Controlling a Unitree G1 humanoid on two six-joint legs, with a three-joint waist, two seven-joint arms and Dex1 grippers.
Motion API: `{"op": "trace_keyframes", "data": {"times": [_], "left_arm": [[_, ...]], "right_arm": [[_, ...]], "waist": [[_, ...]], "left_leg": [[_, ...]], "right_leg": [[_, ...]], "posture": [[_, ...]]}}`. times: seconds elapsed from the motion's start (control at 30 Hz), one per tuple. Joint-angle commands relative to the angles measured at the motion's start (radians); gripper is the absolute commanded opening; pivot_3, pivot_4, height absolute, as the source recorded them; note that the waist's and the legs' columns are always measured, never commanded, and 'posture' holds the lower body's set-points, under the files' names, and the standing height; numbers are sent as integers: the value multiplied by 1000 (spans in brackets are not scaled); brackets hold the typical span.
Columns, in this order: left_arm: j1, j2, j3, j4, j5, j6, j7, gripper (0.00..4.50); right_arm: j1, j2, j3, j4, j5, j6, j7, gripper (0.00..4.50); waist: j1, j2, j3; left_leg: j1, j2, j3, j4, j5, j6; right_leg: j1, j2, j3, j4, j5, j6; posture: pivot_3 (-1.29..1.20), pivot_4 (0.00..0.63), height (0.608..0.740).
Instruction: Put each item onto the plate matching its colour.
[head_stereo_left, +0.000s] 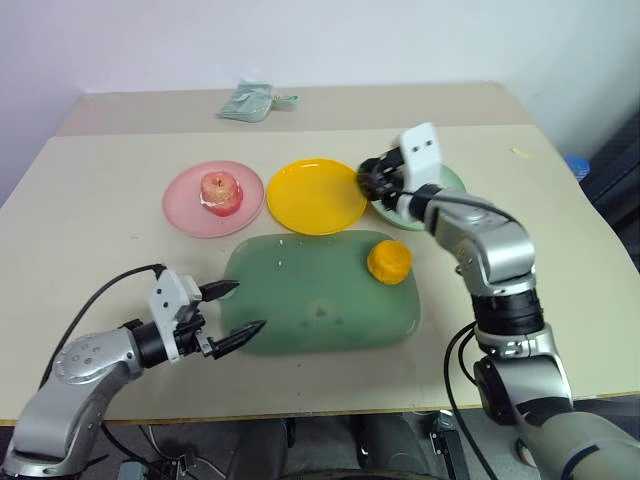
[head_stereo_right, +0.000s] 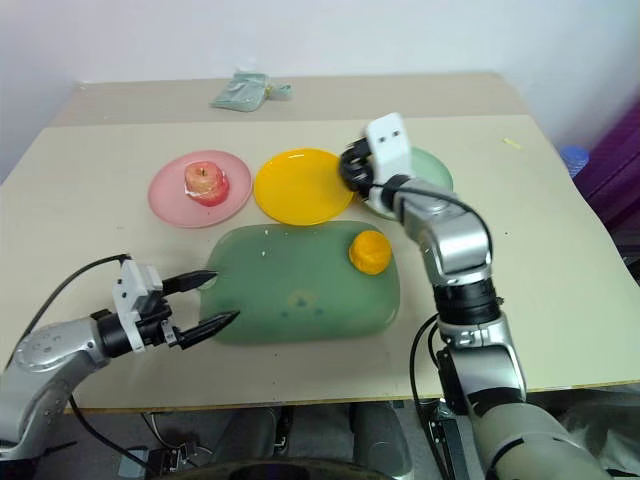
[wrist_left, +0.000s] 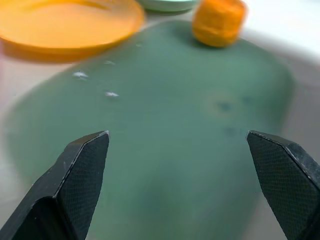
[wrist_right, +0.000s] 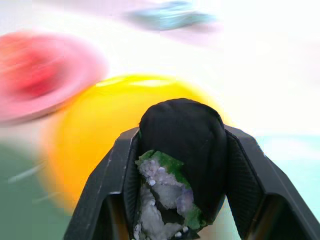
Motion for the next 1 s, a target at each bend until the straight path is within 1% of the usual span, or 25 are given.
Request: {"op": "trace_keyframes", "data": {"times": [0.03, 0.07, 0.1, 0.17, 0.2, 0.23, 0.27, 0.33, 0.4, 0.47, 0.6, 0.67, 0.77, 0.83, 0.9, 0.93, 1.0], "left_arm": [[-6, -24, -55, -17, 29, -66, -13, 4500], [-5, -31, -67, -11, 38, -78, -12, 4500], [-2, -36, -77, -6, 48, -90, -13, 4500], [5, -40, -85, -2, 58, -104, -13, 4500], [9, -41, -86, -1, 59, -111, -14, 4500], [14, -42, -86, 2, 61, -118, -14, 4500], [20, -43, -87, 6, 65, -127, -14, 4500], [28, -45, -88, 15, 73, -142, -14, 4500], [35, -43, -88, 21, 73, -151, -17, 4500], [40, -41, -88, 23, 72, -156, -18, 4500], [23, -32, -89, 7, 62, -135, -11, 4500], [11, -28, -91, -1, 57, -123, -7, 4500], [-7, -26, -95, -5, 56, -109, -1, 4500], [-19, -25, -93, -9, 56, -98, 9, 4500], [-23, -24, -77, -16, 48, -82, 22, 4500], [-23, -24, -62, -19, 40, -73, 32, 4500], [-12, -29, -3, -14, 23, -62, 65, 4500]], "right_arm": [[-54, -31, -52, 222, -51, -149, -29, 2193], [-66, -33, -59, 271, -54, -188, -23, 2193], [-73, -39, -61, 299, -57, -230, -10, 2441], [-72, -50, -53, 304, -66, -293, 22, 3148], [-51, -64, -42, 254, -59, -309, 66, 3585], [-27, -78, -33, 201, -49, -322, 112, 4121], [11, -100, -24, 129, -23, -324, 181, 4419], [75, -135, -19, 23, 29, -314, 294, 4419], [180, -195, -16, -119, 111, -272, 428, 4419], [262, -244, -8, -206, 149, -255, 512, 4419], [384, -319, 46, -275, 153, -231, 603, 4419], [400, -315, 77, -262, 140, -209, 601, 4419], [381, -284, 113, -208, 89, -219, 554, 4419], [357, -256, 115, -180, 72, -220, 516, 3896], [339, -233, 109, -199, 77, -225, 503, 3105], [324, -217, 103, -214, 84, -223, 494, 2904], [268, -163, 104, -229, 102, -192, 458, 2899]], "waist": [[-5, 1, 0], [-7, 1, 1], [-9, 2, 1], [-16, 3, 2], [-22, 4, 2], [-27, 5, 3], [-28, 5, 3], [-28, 5, 3], [-25, 5, 3], [-19, 5, 3], [-19, 5, 3], [-19, 5, 2], [-23, 5, 2], [-25, 5, 3], [-25, 5, 3], [-24, 5, 3], [-28, 5, 3]], "left_leg": [[0, 0, 0, 0, 0, 0], [0, 0, 1, 0, 0, 0], [0, 0, 2, -1, 0, 0], [0, 0, 4, -2, 0, 0], [0, 0, 4, -3, 0, 0], [0, 1, 3, -3, 0, 0], [0, 2, 3, -3, 0, 0], [0, 3, 3, -4, 0, 1], [0, 3, 3, -4, -1, 1], [0, 3, 1, -3, -1, 2], [1, 3, 1, 0, -1, 2], [1, 3, 1, 0, -1, 2], [2, 3, 1, 0, -1, 2], [1, 3, 1, 0, -1, 2], [1, 3, 1, 0, -1, 2], [1, 3, 1, 0, -1, 2], [1, 3, 0, 0, -1, 2]], "right_leg": [[0, 0, 0, 0, 0, 0], [-1, 1, 1, 0, 0, 0], [-1, 1, 1, 0, 0, 0], [-3, 3, 3, 0, 0, 0], [-3, 3, 3, 1, 0, 0], [-3, 3, 3, 1, 0, 0], [-3, 3, 3, 1, 0, 0], [-3, 3, 3, 0, 0, 0], [-2, 3, 3, -1, 0, 0], [0, 3, 2, -1, 0, 0], [1, 2, 2, -1, 0, 0], [1, 3, 2, -1, 0, 0], [1, 3, 2, 0, 0, 0], [1, 4, 2, 0, 0, 0], [1, 4, 2, 0, 0, 0], [1, 4, 2, 0, 0, 0], [1, 4, 2, 0, 0, 0]], "posture": [[0, 150, 740], [0, 150, 740], [0, 150, 740], [0, 150, 740], [0, 150, 740], [0, 150, 740], [0, 150, 740], [0, 150, 740], [0, 150, 740], [0, 150, 740], [0, 150, 740], [0, 150, 740], [0, 150, 740], [0, 150, 740], [0, 150, 740], [0, 150, 740], [0, 150, 740]]}}
